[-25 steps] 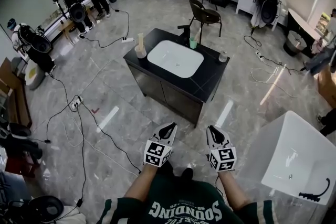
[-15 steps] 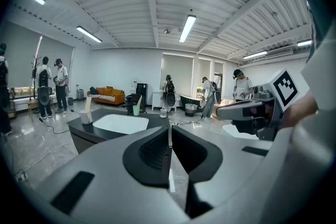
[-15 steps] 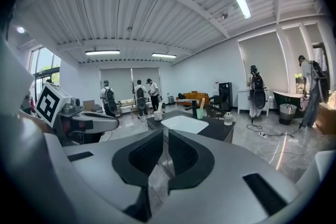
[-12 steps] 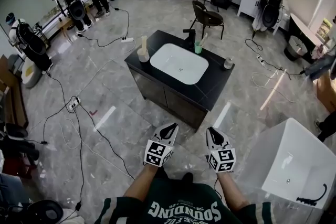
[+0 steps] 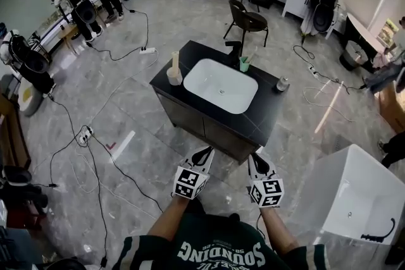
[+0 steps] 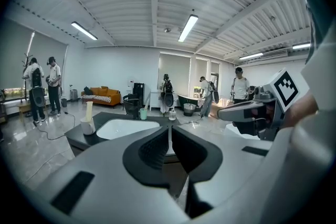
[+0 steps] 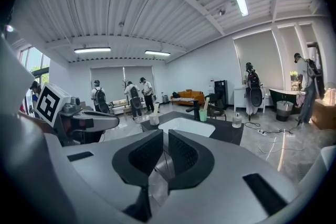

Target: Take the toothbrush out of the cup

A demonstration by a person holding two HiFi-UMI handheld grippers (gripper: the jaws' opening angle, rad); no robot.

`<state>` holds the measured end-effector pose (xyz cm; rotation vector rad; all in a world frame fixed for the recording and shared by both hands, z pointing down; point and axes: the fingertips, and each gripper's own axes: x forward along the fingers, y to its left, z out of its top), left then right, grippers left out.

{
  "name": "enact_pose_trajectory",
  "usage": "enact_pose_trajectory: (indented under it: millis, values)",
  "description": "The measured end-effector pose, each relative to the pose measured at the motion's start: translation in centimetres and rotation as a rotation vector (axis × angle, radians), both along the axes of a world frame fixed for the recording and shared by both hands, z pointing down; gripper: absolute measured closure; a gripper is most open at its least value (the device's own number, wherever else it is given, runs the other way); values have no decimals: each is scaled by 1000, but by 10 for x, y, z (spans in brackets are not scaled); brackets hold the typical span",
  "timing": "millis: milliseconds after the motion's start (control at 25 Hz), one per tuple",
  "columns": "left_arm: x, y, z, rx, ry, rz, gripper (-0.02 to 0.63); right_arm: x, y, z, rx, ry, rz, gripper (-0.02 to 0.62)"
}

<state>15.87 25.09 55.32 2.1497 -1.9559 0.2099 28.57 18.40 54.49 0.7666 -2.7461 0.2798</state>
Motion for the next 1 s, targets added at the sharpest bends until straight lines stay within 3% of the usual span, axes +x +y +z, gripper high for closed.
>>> enact_pose_trajectory:
  millis: [640, 1000]
  values:
    - [-141, -18, 10, -13, 49, 65, 594, -145, -13, 2, -19, -3, 44, 551]
    - [-191, -18, 10, -7, 54, 92, 594, -199, -13, -4, -17, -23, 60, 551]
